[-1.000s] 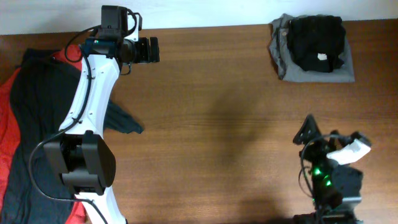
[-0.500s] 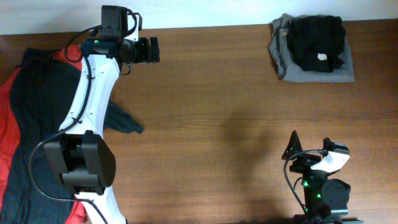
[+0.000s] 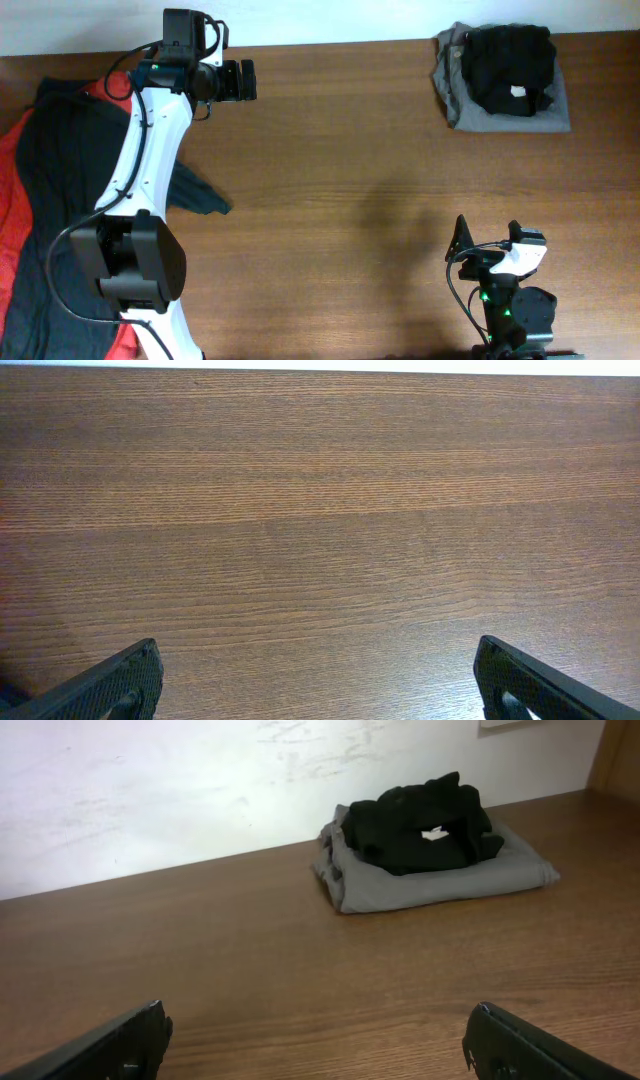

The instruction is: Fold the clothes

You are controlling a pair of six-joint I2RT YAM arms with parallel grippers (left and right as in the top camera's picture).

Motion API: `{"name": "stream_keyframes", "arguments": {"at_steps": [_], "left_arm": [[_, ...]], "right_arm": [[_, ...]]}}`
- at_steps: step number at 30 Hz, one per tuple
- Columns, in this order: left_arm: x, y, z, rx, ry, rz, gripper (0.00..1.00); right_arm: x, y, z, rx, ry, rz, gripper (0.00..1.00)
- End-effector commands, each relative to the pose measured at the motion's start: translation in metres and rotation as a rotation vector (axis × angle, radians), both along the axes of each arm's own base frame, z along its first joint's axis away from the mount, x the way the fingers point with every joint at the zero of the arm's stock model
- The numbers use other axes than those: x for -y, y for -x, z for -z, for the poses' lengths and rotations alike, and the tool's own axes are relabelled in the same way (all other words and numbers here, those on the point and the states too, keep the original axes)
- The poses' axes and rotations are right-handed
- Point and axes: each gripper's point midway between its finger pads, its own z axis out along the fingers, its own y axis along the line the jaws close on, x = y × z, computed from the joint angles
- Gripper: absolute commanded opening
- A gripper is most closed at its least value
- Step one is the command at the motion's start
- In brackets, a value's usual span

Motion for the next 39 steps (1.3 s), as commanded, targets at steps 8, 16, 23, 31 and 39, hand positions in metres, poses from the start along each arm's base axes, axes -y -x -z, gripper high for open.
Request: {"name": "stream_keyframes", "arguments": {"at_steps": [8, 16, 23, 31, 39], "left_arm": [[0.002, 0.0, 0.002, 0.002, -0.009, 0.017, 0.99], [0.003, 0.002, -0.005, 0.009, -0.008, 0.019, 0.99], [0.016, 0.041, -0.09, 0.137, -0.045, 0.034, 0.99], [-0.009, 0.113, -0.174, 0.294, -0.076, -0.03, 0.99], [-0.004, 0.153, -0.141, 0.551, 0.013, 0.008, 0.99]], "right_arm": [[0.0, 0.0, 0.002, 0.004, 0.01, -0.003, 0.99], [0.0, 0.0, 0.002, 0.004, 0.01, -0.003, 0.99], [0.0, 0.0, 0.002, 0.004, 0.01, -0.003, 0.99], [0.0, 0.0, 0.002, 0.004, 0.01, -0.003, 0.99], [0.0, 0.0, 0.002, 0.004, 0.01, -0.003, 0.99]]}}
